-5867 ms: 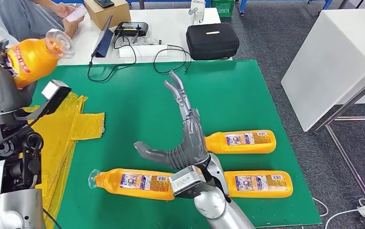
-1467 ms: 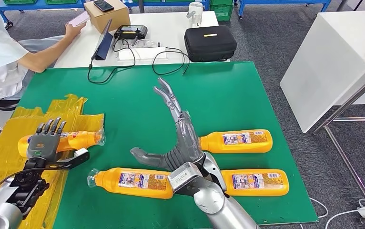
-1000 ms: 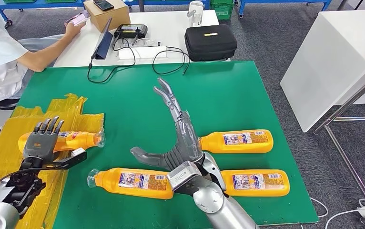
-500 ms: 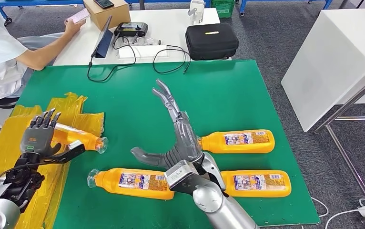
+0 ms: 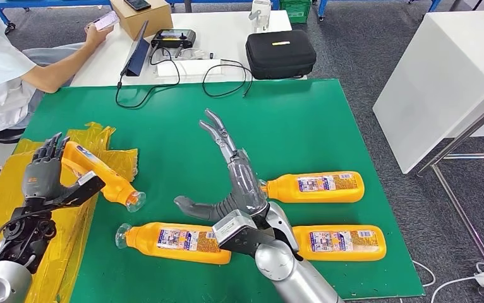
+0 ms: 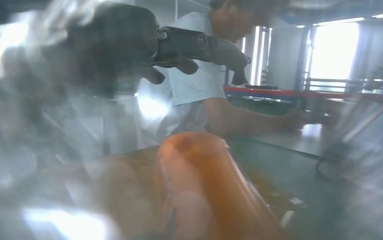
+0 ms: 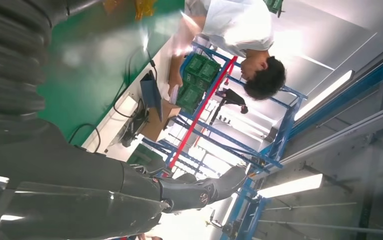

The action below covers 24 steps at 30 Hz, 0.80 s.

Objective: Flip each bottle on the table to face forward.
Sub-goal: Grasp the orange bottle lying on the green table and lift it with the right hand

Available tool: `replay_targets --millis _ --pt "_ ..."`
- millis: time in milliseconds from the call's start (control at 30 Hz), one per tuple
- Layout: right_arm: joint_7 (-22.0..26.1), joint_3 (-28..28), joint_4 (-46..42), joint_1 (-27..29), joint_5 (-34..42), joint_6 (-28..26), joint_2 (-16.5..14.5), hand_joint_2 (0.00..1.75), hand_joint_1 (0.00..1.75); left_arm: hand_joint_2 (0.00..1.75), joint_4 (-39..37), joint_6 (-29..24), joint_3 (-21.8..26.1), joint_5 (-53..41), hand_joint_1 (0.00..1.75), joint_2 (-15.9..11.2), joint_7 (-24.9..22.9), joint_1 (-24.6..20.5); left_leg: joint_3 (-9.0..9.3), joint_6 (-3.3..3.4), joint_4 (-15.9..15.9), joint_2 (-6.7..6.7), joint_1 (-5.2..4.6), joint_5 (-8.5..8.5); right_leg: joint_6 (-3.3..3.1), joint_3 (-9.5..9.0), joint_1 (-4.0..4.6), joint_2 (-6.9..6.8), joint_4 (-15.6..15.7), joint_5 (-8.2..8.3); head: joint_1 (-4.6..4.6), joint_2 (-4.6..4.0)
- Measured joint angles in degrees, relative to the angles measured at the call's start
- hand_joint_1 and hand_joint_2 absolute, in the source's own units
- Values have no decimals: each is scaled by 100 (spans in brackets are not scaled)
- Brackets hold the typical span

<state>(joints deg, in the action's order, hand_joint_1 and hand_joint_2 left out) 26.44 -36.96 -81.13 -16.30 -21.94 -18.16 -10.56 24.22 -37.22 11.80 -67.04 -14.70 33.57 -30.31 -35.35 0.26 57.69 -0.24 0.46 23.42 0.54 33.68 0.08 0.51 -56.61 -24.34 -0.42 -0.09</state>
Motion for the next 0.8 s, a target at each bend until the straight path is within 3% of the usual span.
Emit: replay_targets --millis 500,800 --pt "-181 2 145 -4 -274 96 -2 175 0 175 297 -80 118 509 0 52 217 66 -3 0 0 0 0 0 0 1 0 0 0 0 0 0" --pt "-795 -317 722 -292 -1422 645 25 175 0 175 419 -247 118 702 0 148 281 125 -4 0 0 0 0 0 0 1 0 0 0 1 -1 0"
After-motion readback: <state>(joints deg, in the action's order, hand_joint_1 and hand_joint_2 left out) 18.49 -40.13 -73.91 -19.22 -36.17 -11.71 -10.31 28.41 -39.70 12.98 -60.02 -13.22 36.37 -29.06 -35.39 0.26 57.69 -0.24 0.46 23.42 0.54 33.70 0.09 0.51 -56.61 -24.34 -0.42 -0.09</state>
